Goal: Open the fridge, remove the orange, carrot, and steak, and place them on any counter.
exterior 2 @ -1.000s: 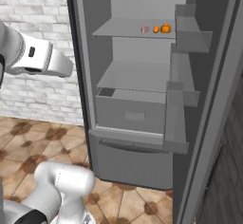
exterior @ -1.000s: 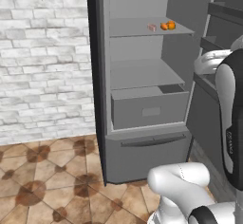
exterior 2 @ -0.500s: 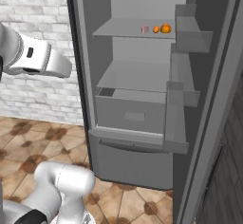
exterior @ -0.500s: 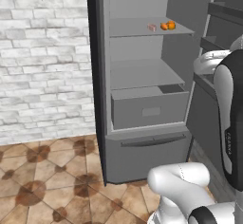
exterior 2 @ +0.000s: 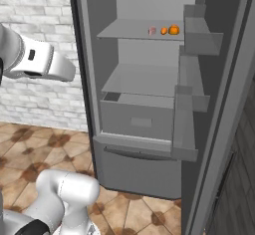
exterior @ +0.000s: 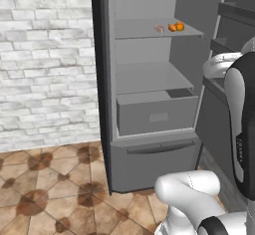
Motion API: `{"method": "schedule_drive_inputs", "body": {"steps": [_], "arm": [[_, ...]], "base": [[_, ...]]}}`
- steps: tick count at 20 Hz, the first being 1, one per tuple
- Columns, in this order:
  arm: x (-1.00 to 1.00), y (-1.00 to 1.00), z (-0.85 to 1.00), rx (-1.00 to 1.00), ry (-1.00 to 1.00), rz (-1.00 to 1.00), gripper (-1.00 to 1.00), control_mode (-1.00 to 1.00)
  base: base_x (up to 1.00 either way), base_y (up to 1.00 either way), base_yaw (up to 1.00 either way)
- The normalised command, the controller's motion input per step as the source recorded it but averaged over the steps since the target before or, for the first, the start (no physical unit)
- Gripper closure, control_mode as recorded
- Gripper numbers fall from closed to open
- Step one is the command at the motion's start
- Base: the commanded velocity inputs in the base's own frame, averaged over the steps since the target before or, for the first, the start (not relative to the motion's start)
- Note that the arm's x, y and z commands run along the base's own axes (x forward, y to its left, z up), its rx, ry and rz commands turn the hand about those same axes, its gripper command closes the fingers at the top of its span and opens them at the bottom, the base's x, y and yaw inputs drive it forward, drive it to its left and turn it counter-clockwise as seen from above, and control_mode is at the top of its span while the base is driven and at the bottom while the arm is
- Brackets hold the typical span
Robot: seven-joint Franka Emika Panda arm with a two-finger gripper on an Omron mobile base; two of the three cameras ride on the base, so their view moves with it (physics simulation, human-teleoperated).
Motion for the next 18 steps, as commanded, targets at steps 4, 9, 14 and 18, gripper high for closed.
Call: {"method": "schedule_drive_inputs", "body": {"steps": [4, 9, 14, 18], "arm": [[0.19, 0.0, -0.07, 0.0, 0.0, 0.0, -1.0, 1.0], [0.0, 0.0, 0.0, 0.0, 0.0, 0.0, -1.0, 1.0], [0.0, 0.0, 0.0, 0.0, 0.0, 0.0, -1.0, 1.0], [0.0, 0.0, 0.0, 0.0, 0.0, 0.0, -1.0, 1.0]], "base": [[0.31, 0.0, 0.0], [0.59, 0.0, 0.0], [0.56, -0.02, 0.0], [0.66, -0.16, -0.02]]}}
